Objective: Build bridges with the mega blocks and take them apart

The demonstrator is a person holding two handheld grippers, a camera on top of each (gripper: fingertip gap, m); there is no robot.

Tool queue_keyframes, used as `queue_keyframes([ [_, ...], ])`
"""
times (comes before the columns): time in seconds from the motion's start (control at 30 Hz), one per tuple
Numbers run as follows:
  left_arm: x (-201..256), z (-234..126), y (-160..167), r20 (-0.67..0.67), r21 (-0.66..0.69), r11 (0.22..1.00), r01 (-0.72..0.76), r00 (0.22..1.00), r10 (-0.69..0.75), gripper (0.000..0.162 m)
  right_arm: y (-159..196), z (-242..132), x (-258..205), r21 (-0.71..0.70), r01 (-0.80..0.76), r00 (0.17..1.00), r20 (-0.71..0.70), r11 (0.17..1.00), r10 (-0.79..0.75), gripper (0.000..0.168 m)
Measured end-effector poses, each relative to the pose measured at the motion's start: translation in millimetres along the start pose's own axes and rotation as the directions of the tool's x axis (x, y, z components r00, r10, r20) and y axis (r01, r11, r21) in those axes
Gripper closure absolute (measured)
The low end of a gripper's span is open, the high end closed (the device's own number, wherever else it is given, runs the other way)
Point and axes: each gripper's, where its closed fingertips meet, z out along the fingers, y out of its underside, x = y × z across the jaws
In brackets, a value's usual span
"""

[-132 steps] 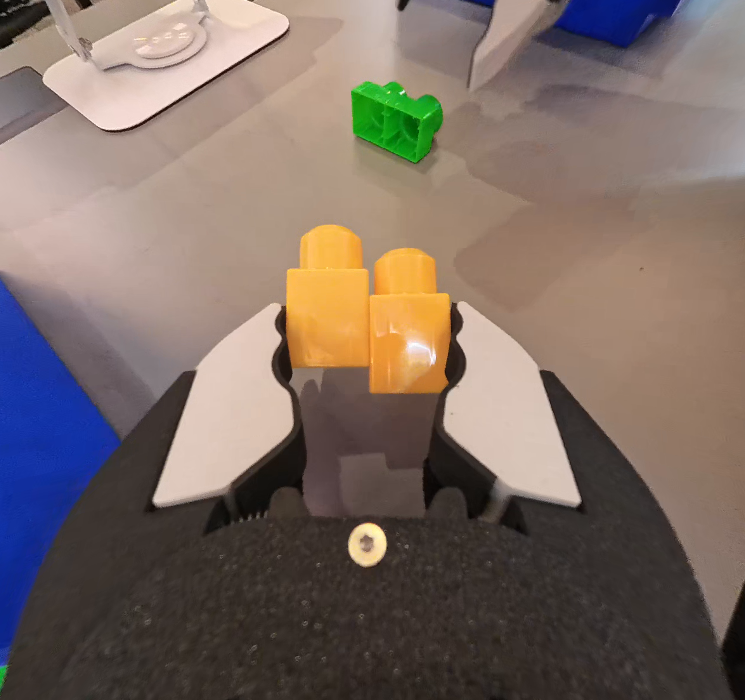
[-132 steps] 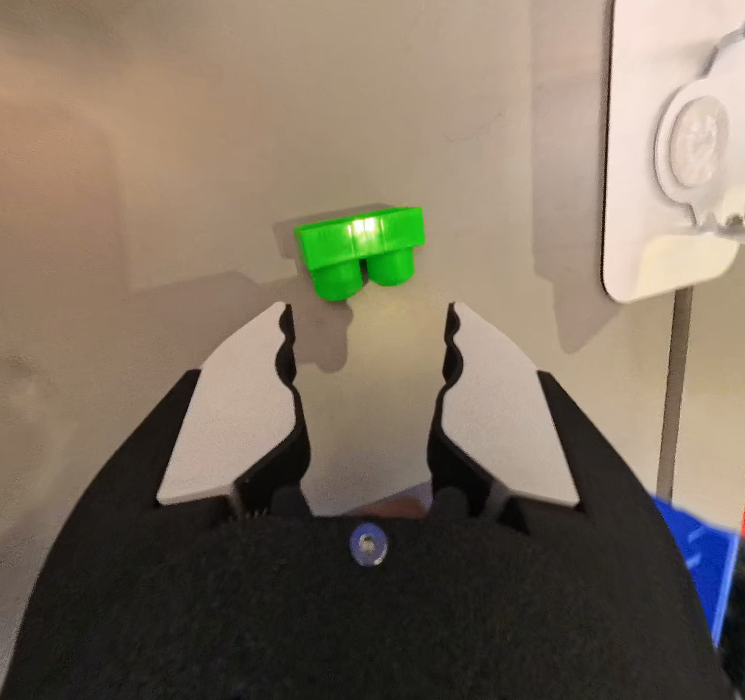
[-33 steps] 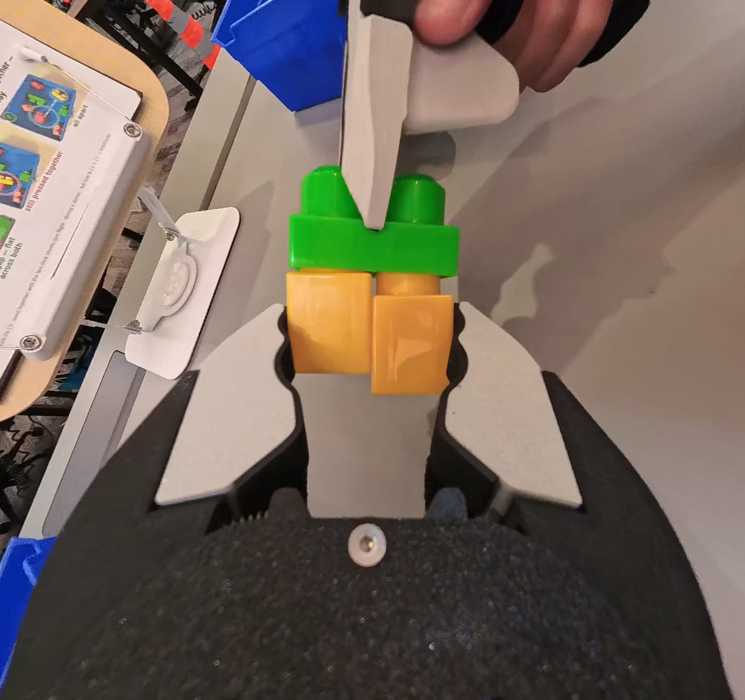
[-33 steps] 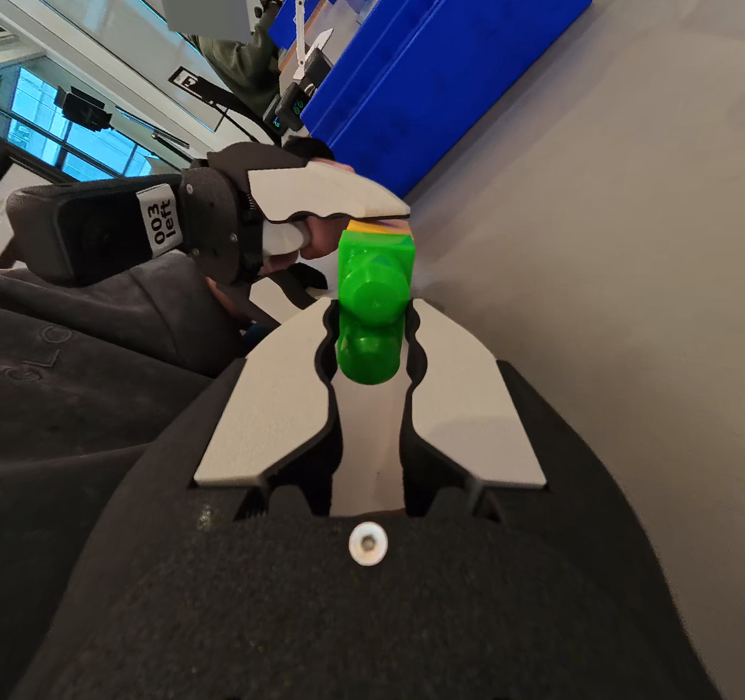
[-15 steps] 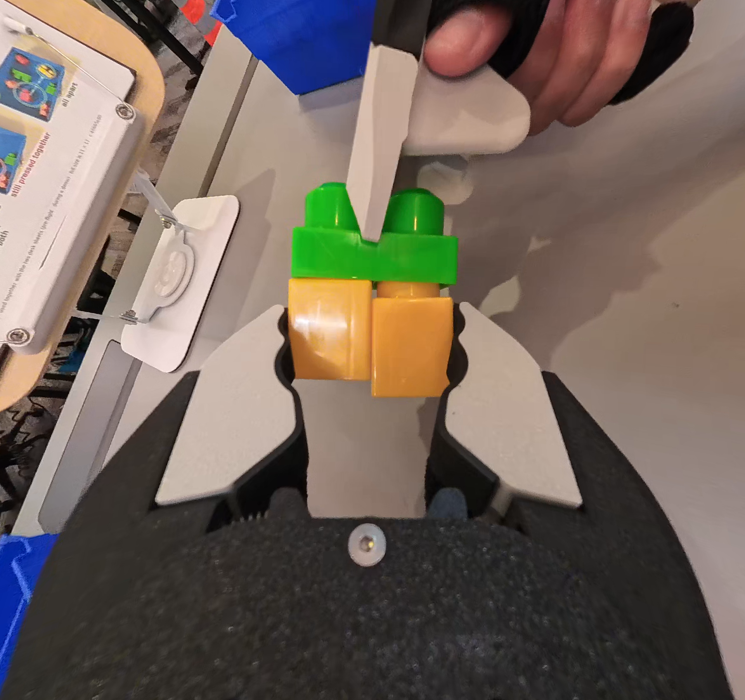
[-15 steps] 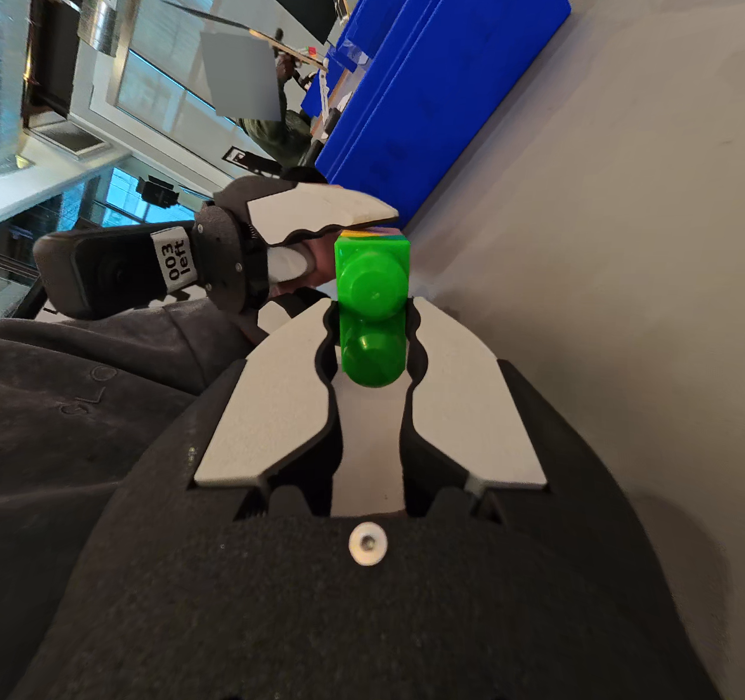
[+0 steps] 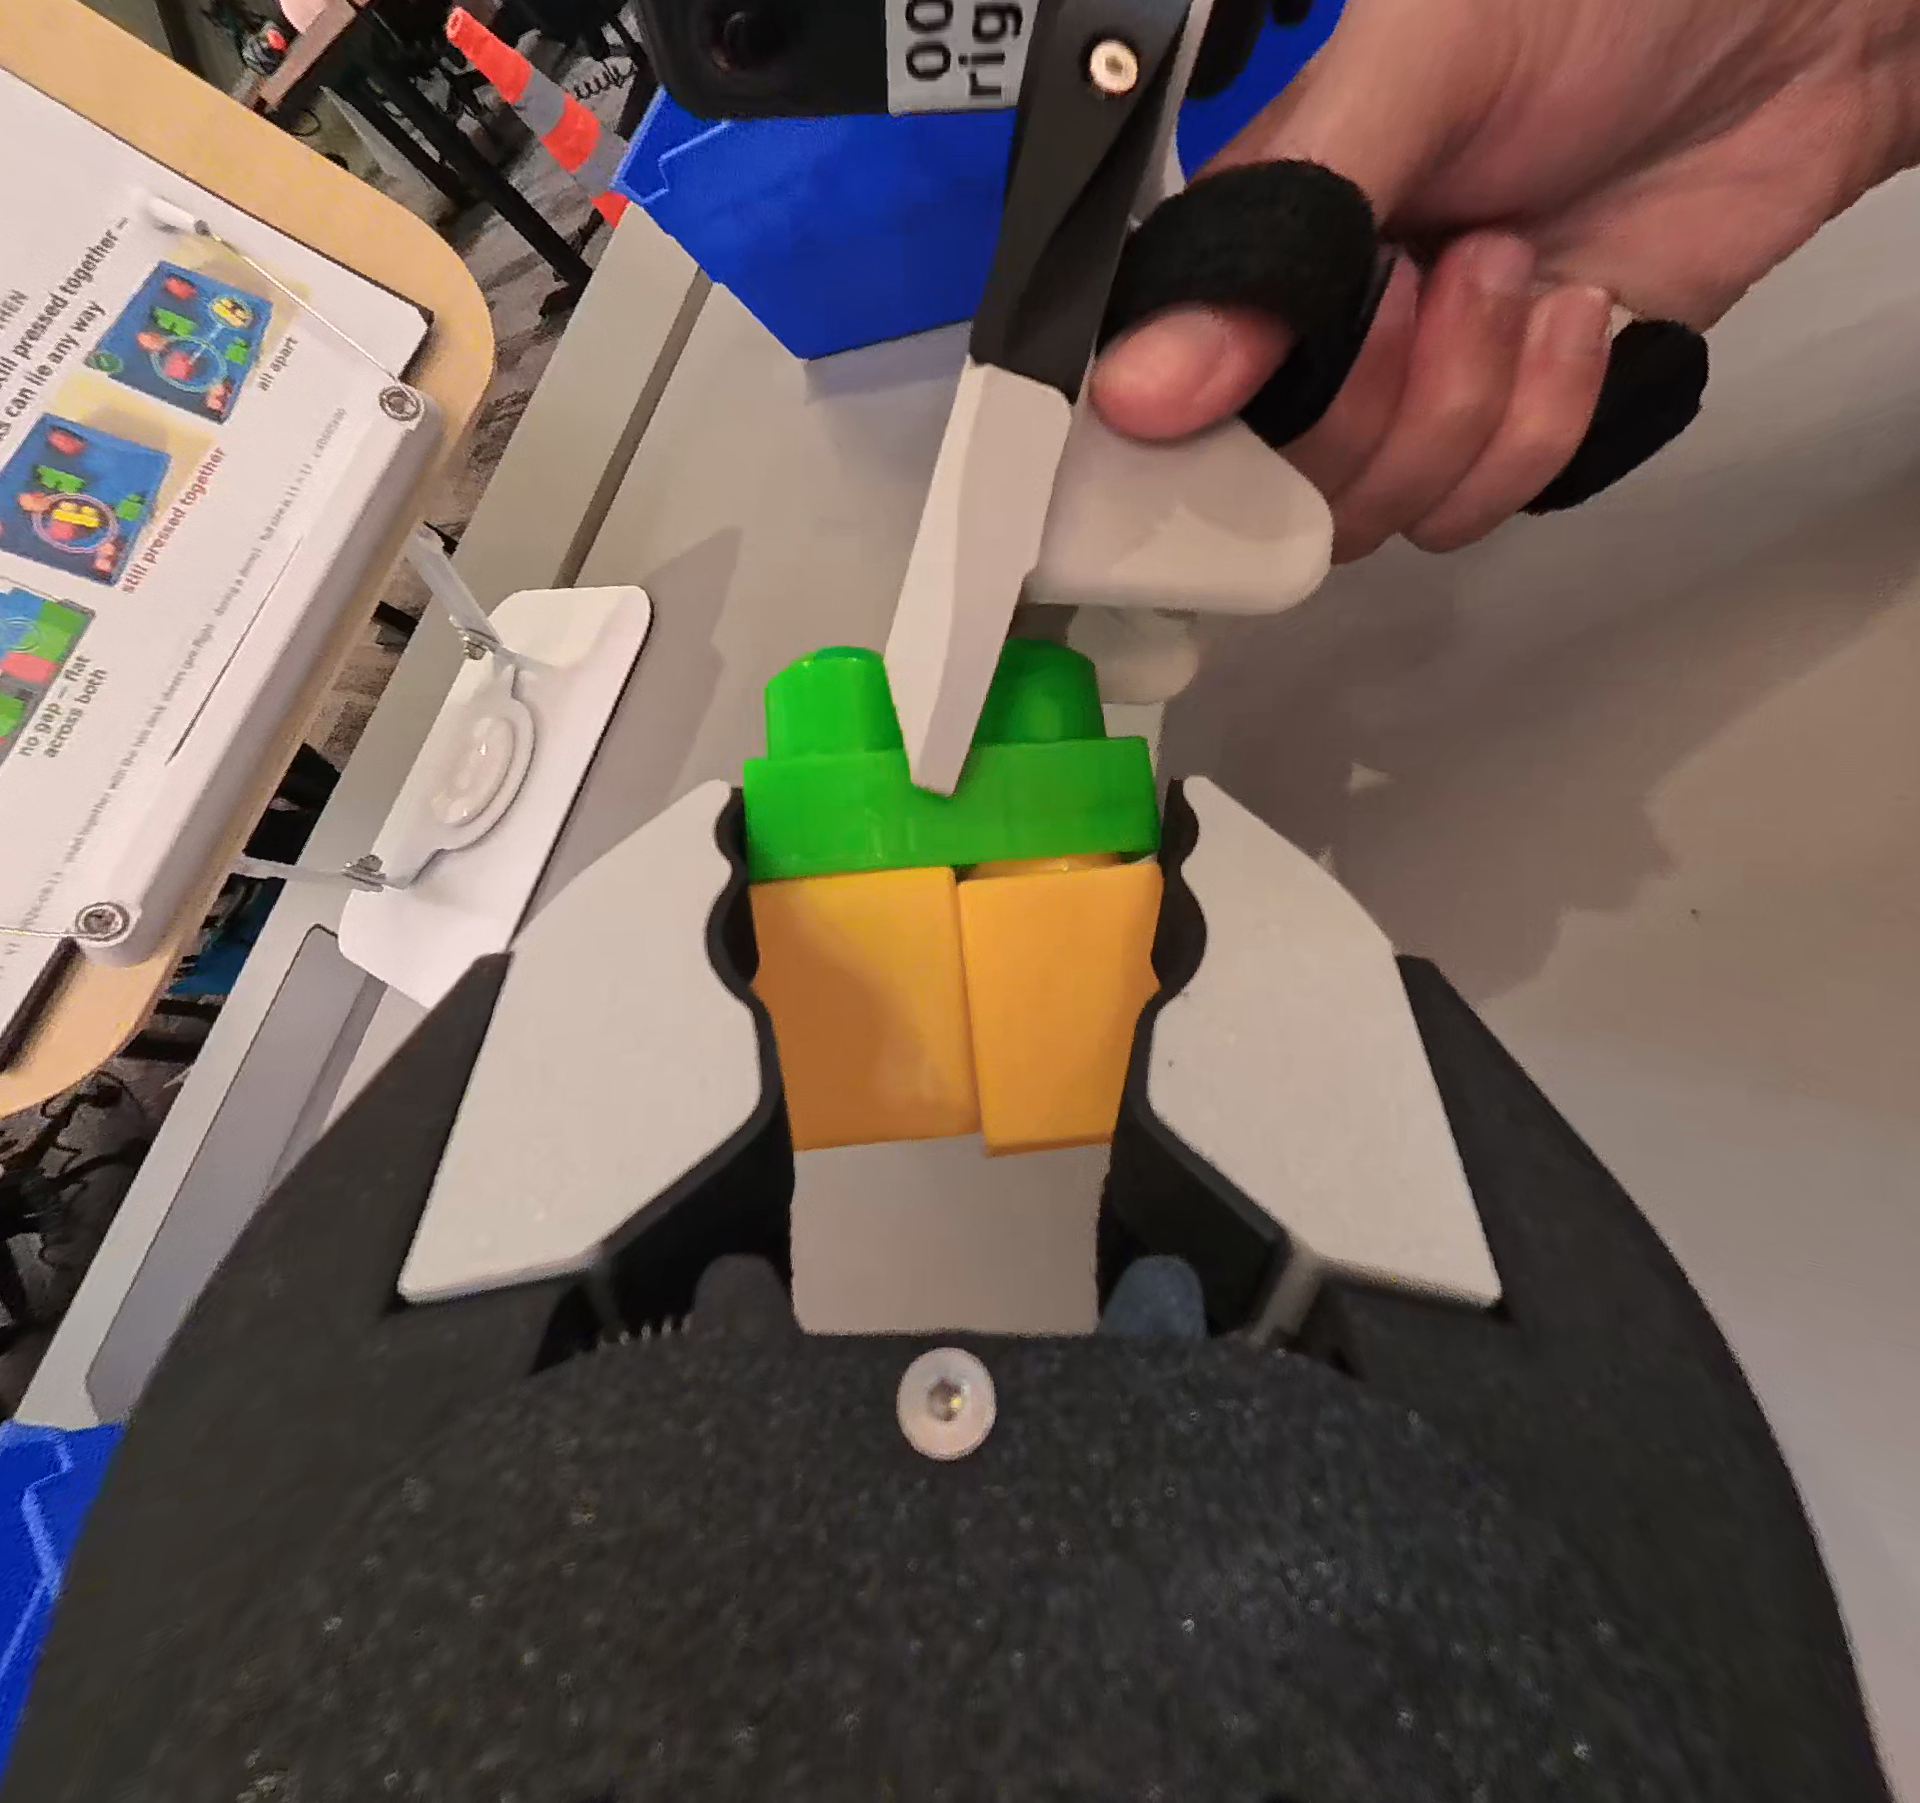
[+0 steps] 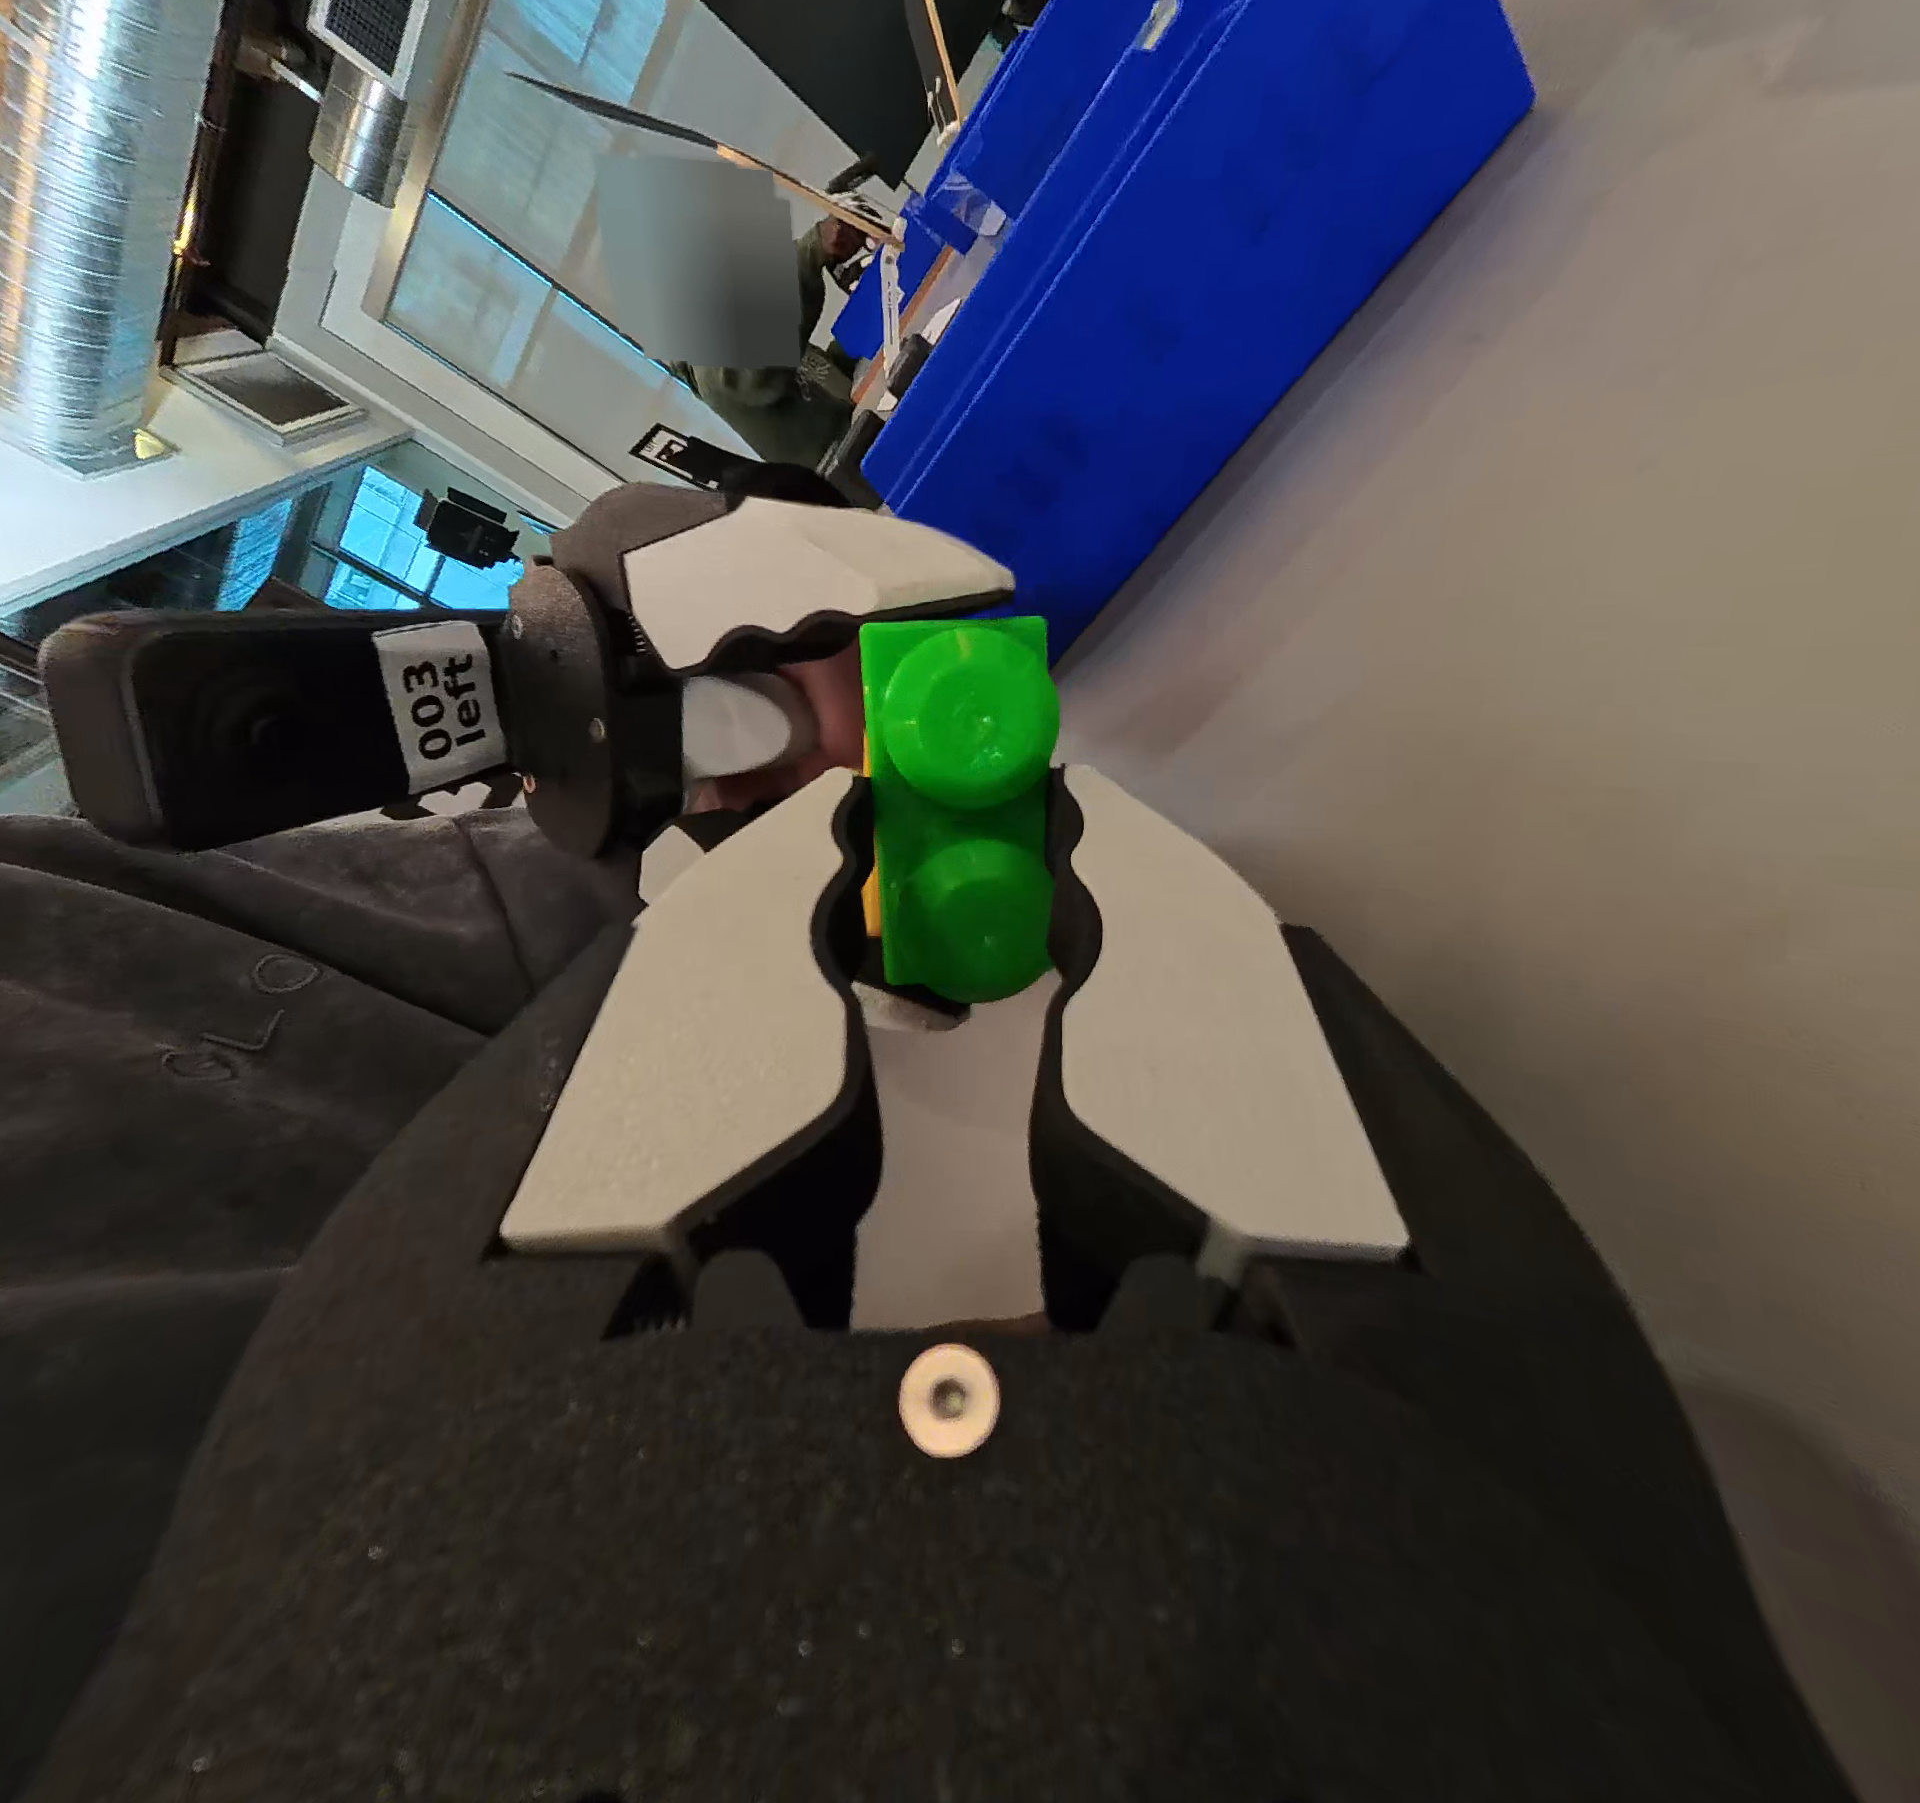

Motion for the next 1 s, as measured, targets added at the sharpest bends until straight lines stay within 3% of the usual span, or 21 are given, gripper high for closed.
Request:
queue_keyframes([
  [0.17, -16, -14, 9, 0.089, -0.004, 0.999, 0.045, 0.995, -0.045, 0.081, -8, -10, 14, 0.062, -0.044, 0.999, -0.004, 0.997, 0.044, 0.137],
  [0.27, -22, -34, 15, 0.049, 0.071, 0.968, 0.24, 0.969, -0.244, 0.081, -7, -18, 26, 0.102, -0.076, 0.997, -0.003, 0.992, 0.077, 0.137],
  [0.37, -20, -42, 39, -0.018, 0.055, 0.906, 0.42, 0.908, -0.419, 0.083, -3, -22, 35, 0.113, -0.059, 0.997, -0.044, 0.992, 0.064, 0.137],
  [0.53, -11, -66, 71, 0.035, -0.005, 0.838, 0.545, 0.838, -0.544, 0.08, -8, -27, 20, 0.162, 0.042, 0.997, -0.065, 0.986, -0.032, 0.137],
  [0.67, 15, -94, 84, 0.061, -0.073, 0.845, 0.531, 0.848, -0.527, 0.081, 0, -27, 10, 0.149, 0.128, 0.991, -0.064, 0.981, -0.12, 0.136],
  [0.8, 50, -112, 93, -0.003, -0.232, 0.892, 0.388, 0.917, -0.399, 0.08, 4, -26, 9, 0.147, 0.106, 0.994, -0.036, 0.983, -0.102, 0.137],
  [0.93, 67, -106, 99, -0.129, -0.264, 0.905, 0.335, 0.917, -0.377, 0.073, 7, -25, 12, 0.13, 0.095, 0.995, -0.025, 0.987, -0.093, 0.137],
  [1.0, 70, -97, 106, -0.178, -0.242, 0.924, 0.295, 0.923, -0.341, 0.08, 10, -25, 10, 0.118, 0.097, 0.995, -0.009, 0.988, -0.097, 0.136],
])
